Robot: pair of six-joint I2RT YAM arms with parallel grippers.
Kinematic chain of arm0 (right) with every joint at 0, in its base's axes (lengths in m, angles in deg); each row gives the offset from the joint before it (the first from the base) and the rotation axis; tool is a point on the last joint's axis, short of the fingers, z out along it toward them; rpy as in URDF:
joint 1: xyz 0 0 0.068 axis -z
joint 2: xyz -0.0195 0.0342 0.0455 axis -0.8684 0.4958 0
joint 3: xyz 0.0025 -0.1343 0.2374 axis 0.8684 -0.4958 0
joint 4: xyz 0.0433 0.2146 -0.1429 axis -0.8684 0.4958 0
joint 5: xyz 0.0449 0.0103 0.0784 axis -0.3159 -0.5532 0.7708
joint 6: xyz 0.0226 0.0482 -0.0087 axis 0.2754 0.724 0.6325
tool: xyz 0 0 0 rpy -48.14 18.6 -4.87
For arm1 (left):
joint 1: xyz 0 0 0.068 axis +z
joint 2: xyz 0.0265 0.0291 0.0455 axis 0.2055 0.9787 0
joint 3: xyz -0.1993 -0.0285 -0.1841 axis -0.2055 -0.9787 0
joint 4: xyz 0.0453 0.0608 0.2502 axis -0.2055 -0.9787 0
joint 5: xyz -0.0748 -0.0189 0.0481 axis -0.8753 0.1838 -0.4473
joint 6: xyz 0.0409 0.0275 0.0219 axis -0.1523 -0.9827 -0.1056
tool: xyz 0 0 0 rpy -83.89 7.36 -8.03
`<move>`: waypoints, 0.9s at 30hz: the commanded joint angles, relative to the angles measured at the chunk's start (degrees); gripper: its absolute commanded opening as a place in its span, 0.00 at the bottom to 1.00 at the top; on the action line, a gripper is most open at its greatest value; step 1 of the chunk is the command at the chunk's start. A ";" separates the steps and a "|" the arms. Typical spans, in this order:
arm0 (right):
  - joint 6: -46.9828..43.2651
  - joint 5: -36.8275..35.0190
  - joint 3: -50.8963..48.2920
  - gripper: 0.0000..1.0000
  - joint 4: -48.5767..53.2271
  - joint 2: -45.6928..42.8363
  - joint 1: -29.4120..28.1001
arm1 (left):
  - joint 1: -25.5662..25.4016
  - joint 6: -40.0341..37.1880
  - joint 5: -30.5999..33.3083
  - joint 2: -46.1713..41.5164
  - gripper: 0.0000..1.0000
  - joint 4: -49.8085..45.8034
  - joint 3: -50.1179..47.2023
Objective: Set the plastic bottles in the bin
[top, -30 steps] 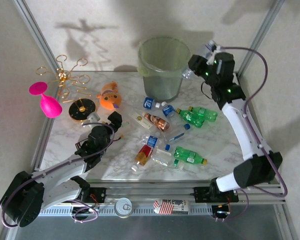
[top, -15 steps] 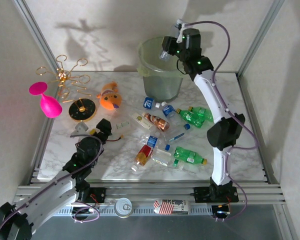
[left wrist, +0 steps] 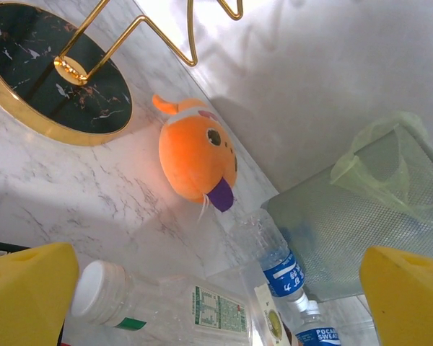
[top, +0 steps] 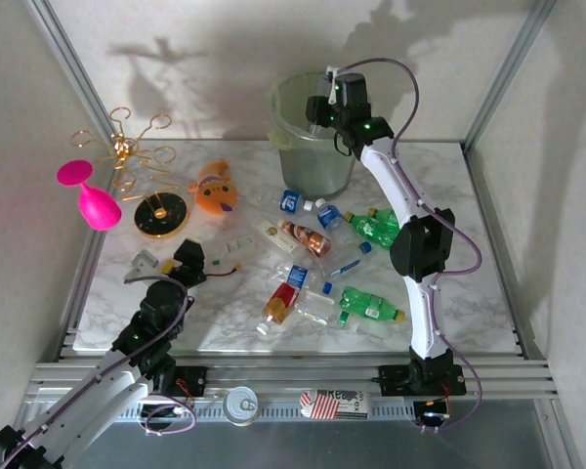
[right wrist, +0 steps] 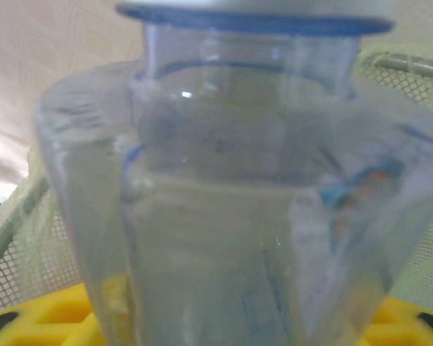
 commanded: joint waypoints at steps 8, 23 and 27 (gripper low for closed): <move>-1.08 -0.13 2.75 0.81 -1.93 -1.42 -0.73 | 0.56 -2.14 -1.25 2.73 1.00 0.07 1.23; -1.85 1.05 -20.98 0.99 -7.16 -24.80 -2.03 | 4.10 -22.23 -10.88 21.30 1.00 0.12 16.47; -1.68 4.01 -32.00 0.99 -9.21 -32.79 -2.02 | 6.11 -25.95 -15.63 29.07 1.00 -0.04 21.24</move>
